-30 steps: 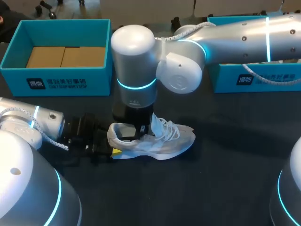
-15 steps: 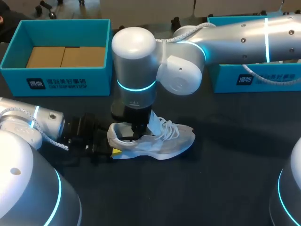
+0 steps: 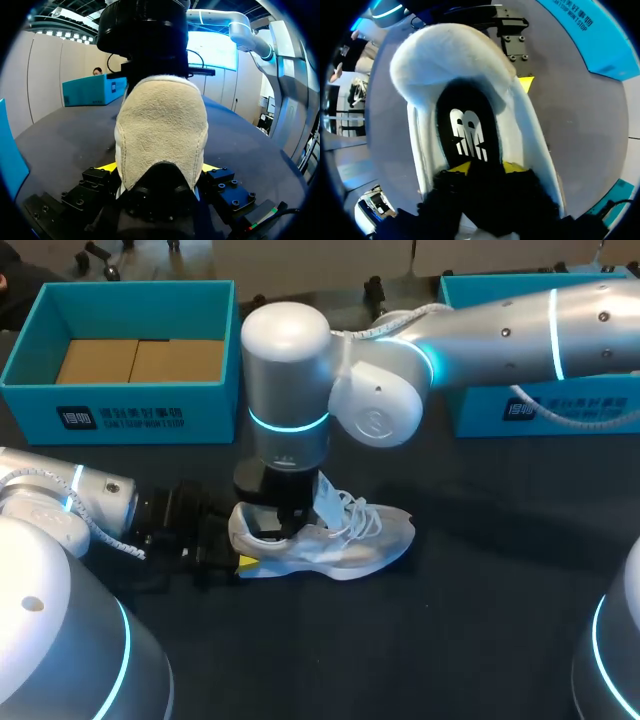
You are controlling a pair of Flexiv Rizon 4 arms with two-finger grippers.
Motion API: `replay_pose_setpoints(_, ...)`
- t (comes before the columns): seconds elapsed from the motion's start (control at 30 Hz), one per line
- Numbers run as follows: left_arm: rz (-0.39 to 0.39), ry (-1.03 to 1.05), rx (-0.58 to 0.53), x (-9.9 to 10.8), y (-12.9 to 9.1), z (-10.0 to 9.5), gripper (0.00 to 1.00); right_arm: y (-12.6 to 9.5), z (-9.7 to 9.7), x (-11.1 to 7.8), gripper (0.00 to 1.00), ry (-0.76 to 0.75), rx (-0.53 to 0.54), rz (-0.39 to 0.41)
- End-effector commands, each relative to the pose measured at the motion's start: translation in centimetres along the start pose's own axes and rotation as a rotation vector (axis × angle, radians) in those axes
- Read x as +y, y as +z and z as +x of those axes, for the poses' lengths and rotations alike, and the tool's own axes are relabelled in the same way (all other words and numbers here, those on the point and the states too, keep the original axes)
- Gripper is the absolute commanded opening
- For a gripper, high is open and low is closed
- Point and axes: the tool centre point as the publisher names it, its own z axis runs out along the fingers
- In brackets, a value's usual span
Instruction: Take the shoe out of the shoebox, open the shoe tongue, remove and reinsert the insole, then place the shoe into the shoebox
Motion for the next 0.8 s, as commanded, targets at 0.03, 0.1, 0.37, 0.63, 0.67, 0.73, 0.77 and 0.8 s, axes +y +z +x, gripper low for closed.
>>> replay_pose_setpoints(0.03, -0.003, -0.001, -0.001, 0.3, 0.1, -0.3, 0.0, 2.7, 0.7, 0.7, 0.0, 0.014, 0.021, 0.0)
replay_pose_setpoints(0.1, -0.003, -0.001, -0.001, 0.3, 0.1, -0.3, 0.0, 3.0, 1.1, 0.4, 0.0, 0.031, 0.033, -0.007)
replay_pose_setpoints(0.37, -0.003, -0.001, -0.001, 0.3, 0.1, -0.3, 0.0, 1.5, 1.9, -1.0, 0.0, 0.065, 0.03, 0.022)
replay_pose_setpoints(0.63, -0.003, -0.001, -0.001, 0.3, 0.1, -0.3, 0.0, -1.6, 1.2, -2.2, 0.0, 0.074, -0.006, 0.059)
replay_pose_setpoints(0.67, -0.003, -0.001, -0.001, 0.3, 0.1, -0.3, 0.0, -2.0, 1.1, -2.3, 0.0, 0.075, -0.012, 0.063)
replay_pose_setpoints(0.73, -0.003, -0.001, -0.001, 0.3, 0.1, -0.3, 0.0, -2.6, 0.8, -2.5, 0.0, 0.076, -0.024, 0.068)
replay_pose_setpoints(0.77, -0.003, -0.001, -0.001, 0.3, 0.1, -0.3, 0.0, -2.8, 0.7, -2.6, 0.0, 0.078, -0.029, 0.069)
replay_pose_setpoints(0.8, -0.003, -0.001, -0.001, 0.3, 0.1, -0.3, 0.0, -3.0, 0.6, -2.7, 0.0, 0.079, -0.033, 0.07)
